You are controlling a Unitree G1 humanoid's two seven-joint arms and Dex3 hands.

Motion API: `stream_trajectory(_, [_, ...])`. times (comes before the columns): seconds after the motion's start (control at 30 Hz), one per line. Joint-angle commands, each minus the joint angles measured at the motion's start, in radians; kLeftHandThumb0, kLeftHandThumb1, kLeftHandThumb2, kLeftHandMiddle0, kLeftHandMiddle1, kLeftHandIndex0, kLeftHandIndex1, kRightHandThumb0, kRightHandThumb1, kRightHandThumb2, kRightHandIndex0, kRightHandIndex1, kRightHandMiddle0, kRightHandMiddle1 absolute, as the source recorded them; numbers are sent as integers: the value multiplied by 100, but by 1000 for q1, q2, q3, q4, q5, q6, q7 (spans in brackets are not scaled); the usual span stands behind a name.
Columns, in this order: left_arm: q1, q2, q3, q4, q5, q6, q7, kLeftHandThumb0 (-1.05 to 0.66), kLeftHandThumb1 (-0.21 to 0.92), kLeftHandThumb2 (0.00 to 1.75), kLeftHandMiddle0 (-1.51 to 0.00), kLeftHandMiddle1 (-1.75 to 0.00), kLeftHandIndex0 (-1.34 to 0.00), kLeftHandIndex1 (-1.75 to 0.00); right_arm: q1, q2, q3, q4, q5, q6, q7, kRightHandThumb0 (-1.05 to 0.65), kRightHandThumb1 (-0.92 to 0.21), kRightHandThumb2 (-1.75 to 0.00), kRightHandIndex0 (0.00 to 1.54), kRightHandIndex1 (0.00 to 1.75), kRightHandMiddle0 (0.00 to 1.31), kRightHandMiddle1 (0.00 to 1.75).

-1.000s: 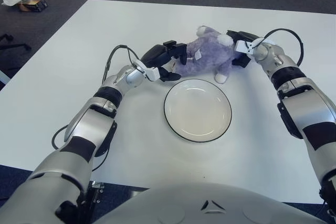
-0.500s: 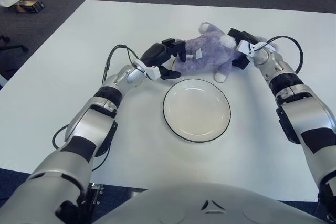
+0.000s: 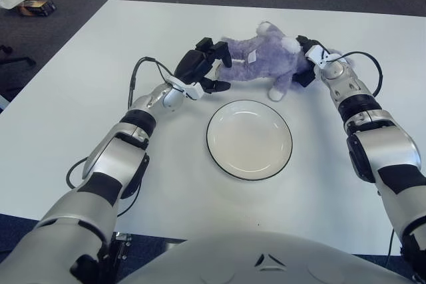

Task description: Put the doll into the plate.

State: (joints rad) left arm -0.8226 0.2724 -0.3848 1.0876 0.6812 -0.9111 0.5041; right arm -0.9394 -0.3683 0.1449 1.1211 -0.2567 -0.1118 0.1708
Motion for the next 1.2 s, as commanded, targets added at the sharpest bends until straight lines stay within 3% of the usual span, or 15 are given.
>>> stream_trajectory(0.0, [-14,-3,-9,13,15,13,39,-35,89,54,-2,-143,-21,-174,39,32,-33,5,46,46,33,0,-2,-161,89,160,60,175])
stream_trajectory(0.13, [-11,-10,-4,24,-2,13,56,-35,91,52,0,-140,-20,-174,50,64,-102,-38,99,66,-54,0,-4,-160,88,161,59,175])
stream_trajectory(0.27, [-10,-15,-3,30,-6,13,70,-35,92,51,0,-136,-19,-175,73,84,-128,-75,102,47,-147,0,-5,-159,87,162,58,175])
stream_trajectory(0.33, [-9,-18,0,34,-12,12,73,-35,92,51,0,-136,-19,-175,101,126,-117,-176,63,49,-281,0,-5,-159,86,163,57,175])
stream_trajectory(0.43, [-8,-21,2,39,-18,12,75,-35,92,51,0,-136,-19,-175,127,157,-115,-252,35,50,-397,0,-5,-159,86,162,58,175])
stream_trajectory(0.53, [-6,-24,7,41,-28,15,71,-35,92,51,0,-137,-19,-175,146,168,-127,-252,4,-42,-558,0,-6,-157,86,162,57,175])
stream_trajectory(0.67, [-4,-27,10,43,-34,20,68,-35,92,51,0,-137,-19,-175,152,158,-115,-242,-45,-150,-686,0,-8,-156,84,163,55,175])
stream_trajectory(0.9, [-2,-31,12,42,-49,23,71,-35,92,51,0,-140,-19,-175,143,159,-129,-192,-45,-307,-775,0,-8,-157,84,166,55,175])
stream_trajectory(1.0, [1,-37,21,43,-65,23,65,-35,92,51,0,-140,-19,-175,138,173,-160,-172,2,-381,-769,0,-8,-158,83,167,54,175])
stream_trajectory(1.17, [3,-42,28,44,-77,27,58,-35,92,51,0,-141,-19,-175,132,191,-198,-154,63,-426,-728,0,-8,-159,82,171,55,175])
